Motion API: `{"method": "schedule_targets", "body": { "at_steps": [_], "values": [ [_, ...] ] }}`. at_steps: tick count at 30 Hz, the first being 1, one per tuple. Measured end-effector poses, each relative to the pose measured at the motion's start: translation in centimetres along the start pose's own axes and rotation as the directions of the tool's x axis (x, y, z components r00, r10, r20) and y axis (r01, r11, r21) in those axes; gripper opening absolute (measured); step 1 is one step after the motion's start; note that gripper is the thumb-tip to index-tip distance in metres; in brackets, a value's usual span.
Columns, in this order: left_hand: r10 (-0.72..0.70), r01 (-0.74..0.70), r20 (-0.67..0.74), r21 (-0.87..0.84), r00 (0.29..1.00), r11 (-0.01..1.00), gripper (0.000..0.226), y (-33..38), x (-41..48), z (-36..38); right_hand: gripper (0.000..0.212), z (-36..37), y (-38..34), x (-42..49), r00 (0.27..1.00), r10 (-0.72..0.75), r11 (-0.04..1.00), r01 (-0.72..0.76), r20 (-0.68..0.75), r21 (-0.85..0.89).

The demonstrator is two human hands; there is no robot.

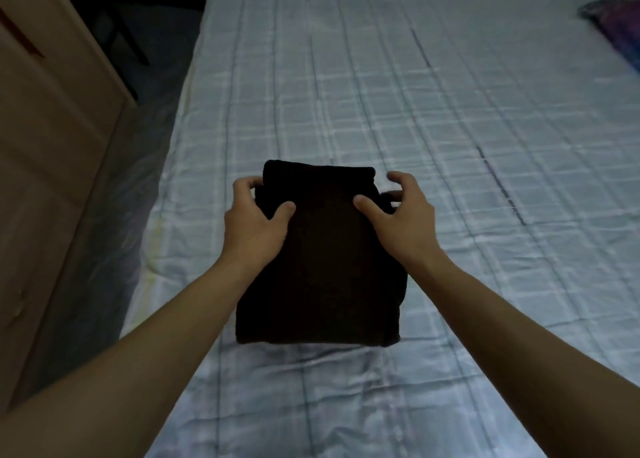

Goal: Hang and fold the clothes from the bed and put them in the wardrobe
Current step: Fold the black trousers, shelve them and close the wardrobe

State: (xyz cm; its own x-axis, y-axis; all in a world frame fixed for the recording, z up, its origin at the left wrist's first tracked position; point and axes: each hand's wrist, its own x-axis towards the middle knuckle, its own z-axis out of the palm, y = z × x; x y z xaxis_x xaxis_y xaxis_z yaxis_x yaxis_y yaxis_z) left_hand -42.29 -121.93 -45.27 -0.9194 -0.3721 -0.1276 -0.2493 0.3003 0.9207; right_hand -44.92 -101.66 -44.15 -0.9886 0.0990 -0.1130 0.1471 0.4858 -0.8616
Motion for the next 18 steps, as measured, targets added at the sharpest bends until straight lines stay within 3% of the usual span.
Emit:
{"method": "schedule_targets", "body": {
  "at_steps": [2,3,5,6,9,11,13,14,16,18],
  "values": [
    [-0.004,0.009,-0.051,0.097,0.999,0.995,0.046,-0.8,2.4,1.8,0.075,0.9,-0.2,0.9,1.000,-0.019,0.989,0.020,0.004,-0.146],
    [-0.004,0.015,-0.082,0.139,0.997,0.990,0.047,-1.3,3.7,2.7,0.073,1.5,-0.2,0.6,0.991,-0.131,0.953,0.125,-0.001,-0.276],
    [-0.013,0.034,-0.124,0.175,0.992,0.984,0.048,-2.4,5.8,4.0,0.067,3.1,0.6,-0.6,0.918,-0.379,0.770,0.382,0.116,-0.511],
    [-0.037,0.062,-0.133,0.189,0.990,0.980,0.049,-3.1,6.7,4.5,0.068,4.0,1.6,-0.8,0.894,-0.401,0.710,0.442,0.202,-0.549],
    [-0.067,0.098,-0.114,0.295,0.991,0.950,0.057,-5.5,8.3,5.2,0.069,5.9,4.6,1.0,0.912,-0.298,0.721,0.408,0.281,-0.560],
    [0.115,-0.052,-0.111,0.453,0.987,0.890,0.058,-6.2,8.1,4.9,0.067,6.9,5.8,2.4,0.908,-0.289,0.701,0.416,0.303,-0.579],
    [0.359,-0.296,0.000,0.566,0.933,0.769,0.048,-6.2,6.8,4.3,0.065,7.5,6.6,3.4,0.905,-0.273,0.697,0.421,0.328,-0.581],
    [0.412,-0.398,0.117,0.585,0.904,0.706,0.044,-6.3,5.6,4.0,0.064,7.6,7.0,3.7,0.907,-0.255,0.706,0.411,0.335,-0.577],
    [0.358,-0.517,0.373,0.598,0.856,0.612,0.055,-6.8,2.9,3.3,0.063,7.6,7.6,4.3,0.912,-0.220,0.731,0.389,0.345,-0.561],
    [0.267,-0.546,0.491,0.611,0.829,0.574,0.068,-7.9,0.9,2.9,0.062,7.6,8.1,4.1,0.910,-0.212,0.736,0.388,0.355,-0.555]
  ]
}}
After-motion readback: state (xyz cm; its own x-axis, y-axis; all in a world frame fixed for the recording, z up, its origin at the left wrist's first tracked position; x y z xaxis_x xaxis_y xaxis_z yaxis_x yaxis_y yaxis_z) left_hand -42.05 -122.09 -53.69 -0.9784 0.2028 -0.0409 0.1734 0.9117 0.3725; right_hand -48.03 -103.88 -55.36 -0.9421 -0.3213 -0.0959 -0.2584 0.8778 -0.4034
